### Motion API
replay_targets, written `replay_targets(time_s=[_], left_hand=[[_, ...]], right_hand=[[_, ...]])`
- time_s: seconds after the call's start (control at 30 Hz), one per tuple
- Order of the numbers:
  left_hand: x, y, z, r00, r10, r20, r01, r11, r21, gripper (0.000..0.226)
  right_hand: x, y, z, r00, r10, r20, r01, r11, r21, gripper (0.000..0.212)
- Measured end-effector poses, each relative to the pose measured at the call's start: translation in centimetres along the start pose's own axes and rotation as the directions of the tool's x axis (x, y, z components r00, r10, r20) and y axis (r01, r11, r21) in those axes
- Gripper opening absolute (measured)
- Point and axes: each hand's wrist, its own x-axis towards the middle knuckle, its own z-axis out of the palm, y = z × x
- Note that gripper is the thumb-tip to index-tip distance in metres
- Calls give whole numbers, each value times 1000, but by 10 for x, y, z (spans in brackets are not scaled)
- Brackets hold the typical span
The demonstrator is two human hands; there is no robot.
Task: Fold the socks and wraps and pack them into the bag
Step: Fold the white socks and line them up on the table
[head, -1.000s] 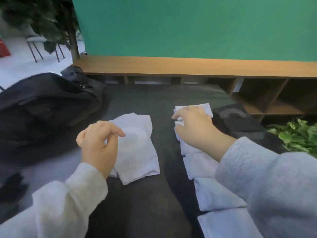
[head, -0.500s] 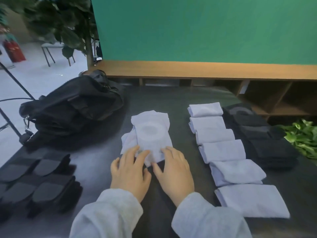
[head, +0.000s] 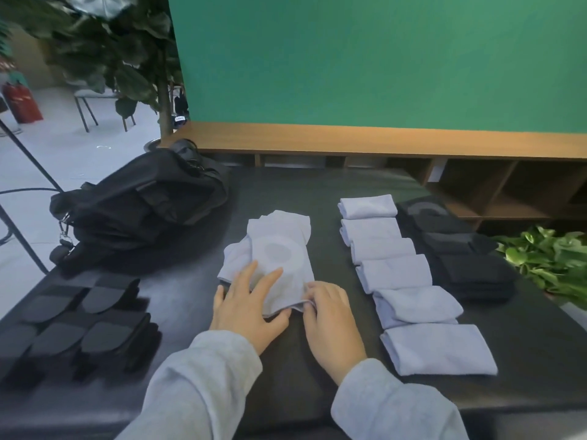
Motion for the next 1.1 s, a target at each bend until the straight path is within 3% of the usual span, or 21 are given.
replay_targets(time_s=[0.1, 0.2, 0.3, 0.37, 0.47, 0.6, 0.7, 0.83, 0.97, 1.1], left_hand=[[-4, 0, 1, 991, 133, -35, -134, 991, -25, 62], [-9, 0, -3, 961, 260, -95, -270, 956, -113, 44], [-16, -1, -4, 966, 237, -98, -253, 943, -215, 42], [-20, 0, -5, 967, 224, -120, -248, 933, -261, 28], [-27, 2, -4, 971, 205, -121, -233, 925, -300, 16], [-34, 1, -3, 947, 225, -228, -291, 901, -321, 26], [-36, 2, -6, 926, 266, -268, -342, 890, -300, 17], [-42, 0, -5, 971, 148, -188, -202, 929, -309, 26], [-45, 4, -6, 994, 17, -112, -52, 948, -314, 8], [-43, 6, -7, 993, -75, -90, 44, 950, -311, 13]], right_hand=[[-10, 0, -6, 1000, -14, 24, 13, 999, 37, 15], [-17, -5, -13, 996, 85, -3, -83, 985, 149, 13], [-27, -6, -19, 993, 118, 18, -119, 974, 192, 11], [-35, -6, -22, 993, 94, 76, -107, 975, 193, 20], [-42, -3, -21, 989, 74, 131, -84, 993, 80, 34], [-39, -1, -21, 994, 77, 83, -79, 997, 23, 11], [-41, 0, -22, 994, 77, 72, -80, 996, 39, 11], [-41, -1, -23, 990, 126, 63, -131, 988, 82, 11], [-40, -2, -23, 985, 160, 67, -166, 981, 96, 7], [-35, -1, -24, 966, 254, 47, -258, 945, 201, 6]])
